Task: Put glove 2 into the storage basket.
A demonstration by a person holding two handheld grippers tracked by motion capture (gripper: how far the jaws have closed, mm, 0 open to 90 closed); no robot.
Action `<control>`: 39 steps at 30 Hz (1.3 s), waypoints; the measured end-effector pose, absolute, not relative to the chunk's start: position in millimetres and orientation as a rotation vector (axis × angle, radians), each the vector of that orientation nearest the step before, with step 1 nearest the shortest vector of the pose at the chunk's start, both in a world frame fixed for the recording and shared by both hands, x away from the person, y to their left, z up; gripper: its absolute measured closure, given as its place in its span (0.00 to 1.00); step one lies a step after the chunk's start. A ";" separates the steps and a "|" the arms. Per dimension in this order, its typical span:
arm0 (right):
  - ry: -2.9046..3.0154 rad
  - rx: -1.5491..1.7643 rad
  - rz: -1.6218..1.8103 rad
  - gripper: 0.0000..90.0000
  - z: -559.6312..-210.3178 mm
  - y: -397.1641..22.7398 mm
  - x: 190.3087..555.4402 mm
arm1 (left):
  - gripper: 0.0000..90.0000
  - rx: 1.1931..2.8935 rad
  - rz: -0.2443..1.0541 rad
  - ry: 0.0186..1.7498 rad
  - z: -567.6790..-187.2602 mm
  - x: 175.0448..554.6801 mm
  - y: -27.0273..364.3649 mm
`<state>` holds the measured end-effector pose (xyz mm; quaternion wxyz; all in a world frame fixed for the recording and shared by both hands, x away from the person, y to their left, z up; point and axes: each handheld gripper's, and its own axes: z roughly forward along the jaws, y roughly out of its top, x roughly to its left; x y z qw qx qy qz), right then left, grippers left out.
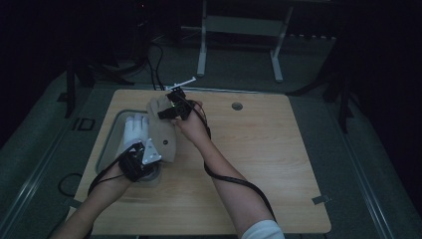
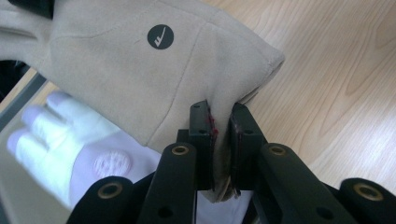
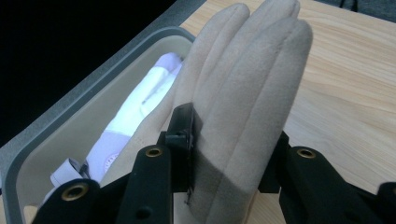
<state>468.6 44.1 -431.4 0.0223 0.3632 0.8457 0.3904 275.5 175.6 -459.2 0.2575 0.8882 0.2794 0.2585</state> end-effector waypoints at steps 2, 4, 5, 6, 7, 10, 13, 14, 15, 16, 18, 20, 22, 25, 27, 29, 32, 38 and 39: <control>2.630 1.116 1.203 0.73 -432.5 51.9 467.5 | 0.91 2.407 0.704 0.775 -460.5 273.9 183.2; 2.642 1.105 1.202 0.73 -433.5 58.9 467.1 | 0.91 2.402 0.699 0.795 -461.3 272.3 190.5; 2.645 1.099 1.203 0.73 -434.0 62.3 466.9 | 0.91 2.402 0.699 0.802 -461.8 271.4 193.5; 2.650 1.094 1.199 0.73 -434.5 66.1 466.4 | 0.91 2.402 0.696 0.804 -462.1 270.6 196.4; 2.655 1.084 1.194 0.73 -435.0 70.0 465.7 | 0.91 2.406 0.697 0.809 -462.3 269.8 199.3; 2.667 1.070 1.197 0.73 -436.8 80.2 464.1 | 0.91 2.408 0.695 0.829 -463.6 267.5 207.7; 2.681 1.054 1.191 0.73 -439.0 90.0 463.4 | 0.91 2.408 0.694 0.848 -465.1 265.5 216.6; 2.686 1.050 1.187 0.73 -439.2 93.2 462.9 | 0.91 2.408 0.693 0.857 -465.6 264.9 219.4; 2.689 1.045 1.189 0.73 -439.4 96.1 462.6 | 0.91 2.407 0.694 0.865 -466.2 264.3 222.0; 2.694 1.042 1.189 0.73 -439.6 98.8 462.3 | 0.91 2.405 0.694 0.873 -467.0 263.9 224.2; 2.697 1.036 1.191 0.73 -440.9 104.0 462.6 | 0.91 2.402 0.693 0.887 -468.6 263.7 227.8; 2.699 1.031 1.180 0.73 -443.1 109.3 462.9 | 0.91 2.401 0.687 0.897 -471.3 264.8 230.6; 2.703 1.024 1.167 0.73 -446.3 114.2 463.3 | 0.91 2.401 0.676 0.909 -475.4 266.5 232.6; 2.716 1.038 1.139 0.73 -454.7 119.7 465.7 | 0.91 2.405 0.660 0.926 -482.8 269.2 234.5; 2.727 1.048 1.103 0.73 -461.1 123.0 467.8 | 0.91 2.406 0.644 0.935 -486.3 270.8 235.5; 2.733 1.056 1.089 0.73 -466.5 125.2 469.1 | 0.91 2.413 0.627 0.937 -488.2 272.0 235.4; 2.744 1.066 1.069 0.72 -472.0 125.4 470.4 | 0.91 2.430 0.615 0.936 -490.7 273.8 233.0; 2.752 1.068 1.070 0.71 -478.7 121.0 471.0 | 0.91 2.431 0.593 0.942 -495.2 275.7 231.8; 2.752 1.068 1.070 0.71 -478.7 121.0 471.0 | 0.91 2.431 0.593 0.942 -495.2 275.7 231.8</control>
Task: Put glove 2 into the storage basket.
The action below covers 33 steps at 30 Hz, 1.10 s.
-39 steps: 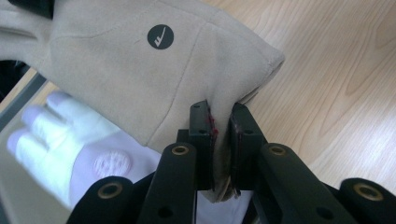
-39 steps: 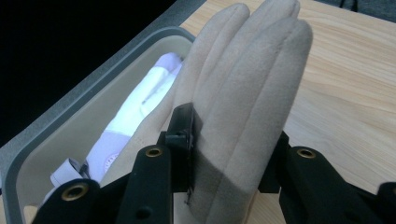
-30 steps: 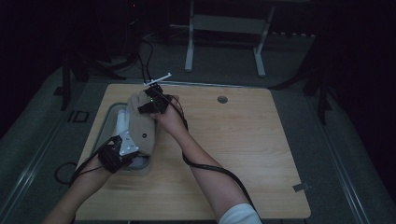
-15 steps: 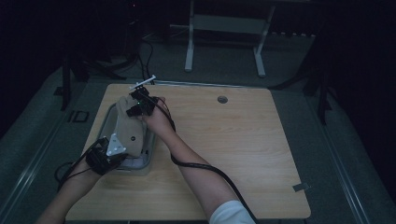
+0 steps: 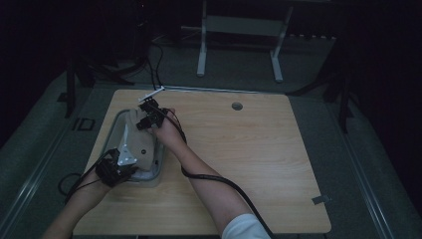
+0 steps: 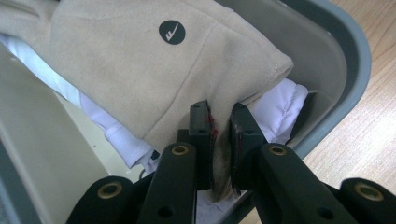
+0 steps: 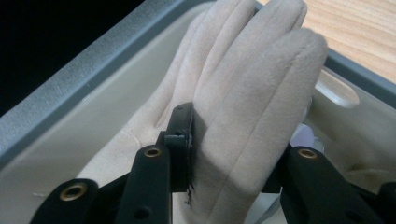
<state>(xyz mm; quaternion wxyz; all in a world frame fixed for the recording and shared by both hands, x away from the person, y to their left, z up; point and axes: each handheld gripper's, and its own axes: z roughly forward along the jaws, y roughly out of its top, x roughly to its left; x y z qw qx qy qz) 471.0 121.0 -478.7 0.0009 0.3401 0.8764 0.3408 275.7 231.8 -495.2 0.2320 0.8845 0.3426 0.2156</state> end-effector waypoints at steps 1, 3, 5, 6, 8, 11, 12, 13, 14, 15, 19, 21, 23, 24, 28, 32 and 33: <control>2.750 1.078 1.070 0.72 -479.8 120.4 470.8 | 0.91 2.420 0.594 0.943 -494.1 274.7 232.5; 2.741 1.071 1.081 0.72 -479.7 118.7 469.8 | 0.91 2.399 0.604 0.949 -490.5 272.6 233.6; 2.732 1.075 1.094 0.72 -478.3 117.4 468.9 | 0.91 2.392 0.607 0.948 -486.0 270.6 234.8; 2.733 1.074 1.091 0.72 -478.0 117.7 468.3 | 0.91 2.392 0.608 0.944 -483.4 269.1 235.4; 2.731 1.064 1.086 0.72 -476.4 118.4 465.8 | 0.91 2.397 0.614 0.939 -481.3 267.0 234.7; 2.724 1.032 1.103 0.72 -472.6 119.2 460.5 | 0.91 2.399 0.609 0.934 -481.6 264.1 232.5; 2.726 1.026 1.100 0.71 -472.9 119.3 459.9 | 0.91 2.405 0.614 0.936 -483.2 263.9 231.5; 2.726 1.032 1.102 0.71 -473.9 119.0 460.0 | 0.91 2.413 0.608 0.937 -485.5 264.7 231.1; 2.735 1.044 1.095 0.71 -475.9 119.0 460.9 | 0.91 2.411 0.585 0.947 -488.3 266.3 231.3; 2.745 1.052 1.086 0.70 -478.4 118.6 462.1 | 0.91 2.419 0.571 0.953 -491.2 268.1 231.6; 2.760 1.057 1.089 0.60 -480.2 113.9 466.1 | 0.90 2.398 0.529 0.964 -494.8 271.8 234.1; 2.764 1.024 1.085 0.53 -477.2 110.6 467.5 | 0.86 2.377 0.502 0.979 -493.5 273.0 236.0; 2.750 0.998 1.091 0.43 -472.2 106.6 468.4 | 0.78 2.357 0.490 0.987 -491.2 273.4 237.5; 2.747 0.994 1.091 0.41 -470.6 105.1 468.6 | 0.74 2.343 0.499 1.004 -489.7 273.3 237.9; 2.738 0.954 1.096 0.28 -462.6 94.1 470.4 | 0.44 2.261 0.514 1.073 -482.8 272.5 241.6; 2.744 0.940 1.109 0.23 -456.7 81.9 472.1 | 0.23 2.153 0.525 1.110 -470.2 269.9 245.8; 2.738 0.930 1.113 0.23 -455.9 79.9 471.9 | 0.16 2.149 0.506 1.102 -467.7 269.8 246.1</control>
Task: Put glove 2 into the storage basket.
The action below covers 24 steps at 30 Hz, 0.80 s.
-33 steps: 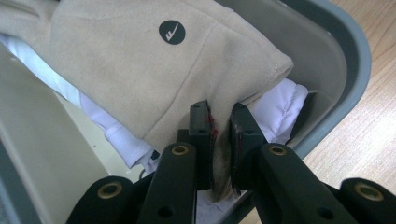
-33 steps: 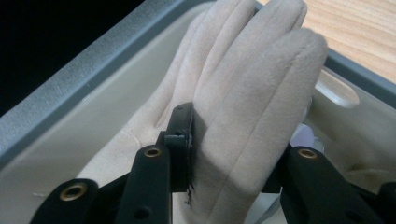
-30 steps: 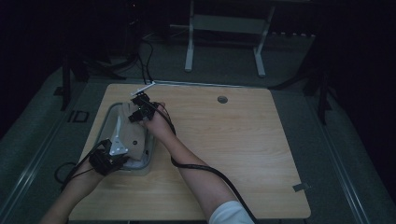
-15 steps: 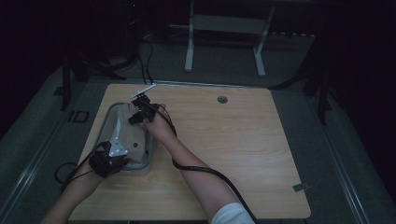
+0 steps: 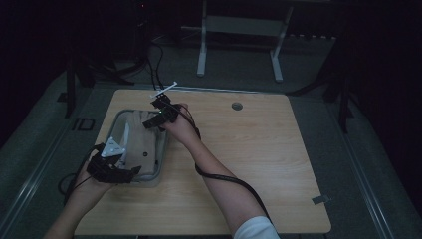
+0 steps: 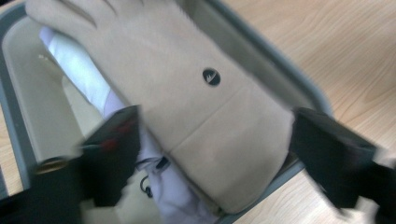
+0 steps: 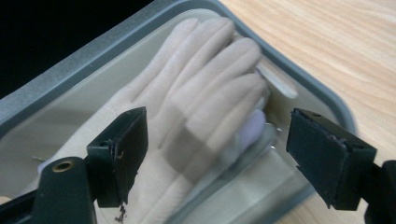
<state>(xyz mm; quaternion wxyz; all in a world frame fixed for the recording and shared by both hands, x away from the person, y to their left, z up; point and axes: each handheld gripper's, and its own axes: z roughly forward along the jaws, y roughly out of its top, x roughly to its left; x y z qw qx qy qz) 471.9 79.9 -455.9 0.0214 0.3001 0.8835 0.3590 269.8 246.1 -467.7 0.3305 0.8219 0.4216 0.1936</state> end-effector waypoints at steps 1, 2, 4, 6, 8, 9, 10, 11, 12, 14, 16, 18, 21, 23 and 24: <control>2.743 0.909 1.101 0.21 -455.1 77.8 471.4 | 0.14 2.146 0.506 1.102 -465.6 269.7 245.7; 2.739 0.911 1.100 0.21 -454.4 75.7 470.6 | 0.14 2.139 0.500 1.095 -463.9 269.6 245.0; 2.740 0.907 1.121 0.21 -453.4 70.5 469.5 | 0.14 2.126 0.502 1.084 -462.5 269.5 241.6; 2.730 0.904 1.119 0.21 -452.6 66.2 468.1 | 0.14 2.121 0.502 1.069 -462.6 269.6 237.1; 2.727 0.902 1.129 0.21 -452.2 60.7 466.4 | 0.15 2.120 0.517 1.062 -463.6 270.0 232.3; 2.723 0.900 1.129 0.21 -452.1 59.1 465.5 | 0.15 2.118 0.513 1.052 -464.3 270.3 228.9; 2.724 0.894 1.120 0.21 -452.2 56.7 464.0 | 0.14 2.124 0.507 1.044 -464.9 270.6 226.3; 2.726 0.888 1.119 0.20 -452.6 54.3 463.0 | 0.14 2.130 0.499 1.035 -465.6 271.1 223.6; 2.724 0.882 1.120 0.20 -453.1 52.0 461.9 | 0.14 2.133 0.492 1.023 -466.5 271.5 220.8; 2.723 0.879 1.120 0.20 -453.8 47.4 460.3 | 0.14 2.139 0.485 1.007 -468.3 272.7 215.6; 2.723 0.878 1.123 0.21 -454.2 41.7 459.1 | 0.14 2.143 0.479 0.995 -469.8 274.2 211.1; 2.722 0.873 1.119 0.21 -454.2 36.6 458.1 | 0.14 2.141 0.470 0.986 -470.5 275.1 206.8; 2.717 0.869 1.117 0.21 -453.9 28.4 456.6 | 0.14 2.135 0.456 0.970 -470.8 275.9 200.5; 2.712 0.875 1.117 0.21 -454.2 20.6 455.3 | 0.14 2.134 0.451 0.959 -471.6 276.8 195.2; 2.711 0.874 1.113 0.21 -454.4 17.9 454.9 | 0.14 2.133 0.448 0.960 -472.3 277.8 192.1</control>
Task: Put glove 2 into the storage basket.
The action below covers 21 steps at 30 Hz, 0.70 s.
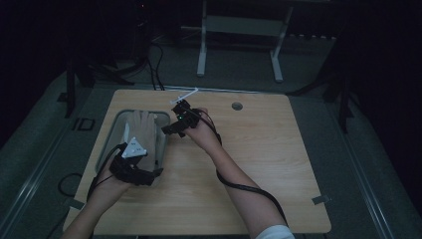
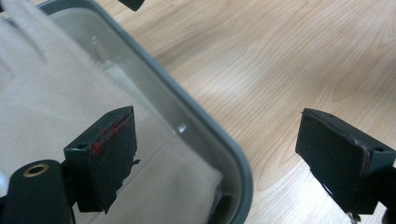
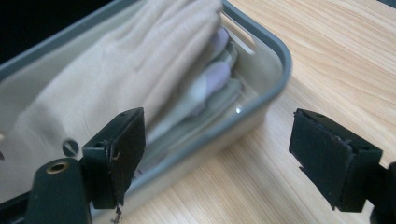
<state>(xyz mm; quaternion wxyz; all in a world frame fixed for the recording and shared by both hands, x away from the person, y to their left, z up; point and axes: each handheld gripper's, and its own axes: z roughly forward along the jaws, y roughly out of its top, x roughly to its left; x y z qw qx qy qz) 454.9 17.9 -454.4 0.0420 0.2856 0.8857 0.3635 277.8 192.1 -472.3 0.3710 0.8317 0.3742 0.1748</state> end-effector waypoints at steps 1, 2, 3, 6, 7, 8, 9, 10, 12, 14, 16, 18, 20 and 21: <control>2.707 0.876 1.108 0.21 -454.8 13.4 454.3 | 0.14 2.132 0.443 0.955 -472.8 278.5 189.7; 2.703 0.880 1.110 0.21 -454.9 9.7 454.0 | 0.14 2.132 0.438 0.952 -473.3 279.1 187.1; 2.700 0.884 1.115 0.21 -454.9 5.9 453.8 | 0.14 2.134 0.436 0.945 -473.6 279.5 184.4; 2.694 0.889 1.111 0.21 -453.7 -5.0 452.4 | 0.14 2.129 0.423 0.925 -474.2 279.6 176.3; 2.693 0.886 1.110 0.21 -453.5 -8.5 451.7 | 0.14 2.127 0.419 0.918 -474.7 279.5 173.3; 2.691 0.881 1.107 0.21 -453.3 -11.9 450.9 | 0.14 2.130 0.413 0.908 -475.2 279.4 170.2; 2.686 0.879 1.104 0.21 -453.2 -15.6 449.9 | 0.14 2.131 0.410 0.898 -475.9 279.4 166.9; 2.680 0.880 1.105 0.21 -453.3 -19.5 448.8 | 0.14 2.135 0.405 0.892 -476.3 279.4 164.5; 2.673 0.879 1.111 0.21 -453.7 -27.6 446.3 | 0.14 2.133 0.398 0.876 -477.8 279.5 157.8; 2.669 0.877 1.107 0.21 -454.5 -35.4 444.0 | 0.14 2.136 0.384 0.862 -478.7 280.0 152.0; 2.665 0.874 1.109 0.21 -455.3 -42.8 441.6 | 0.14 2.138 0.377 0.845 -479.6 280.4 146.4; 2.658 0.868 1.114 0.21 -455.7 -50.1 439.3 | 0.14 2.136 0.355 0.827 -480.6 280.6 140.7; 2.656 0.865 1.120 0.21 -456.5 -56.7 436.4 | 0.14 2.146 0.342 0.807 -481.6 280.7 134.7; 2.659 0.858 1.118 0.21 -457.2 -60.0 435.1 | 0.14 2.148 0.333 0.793 -482.3 280.7 131.8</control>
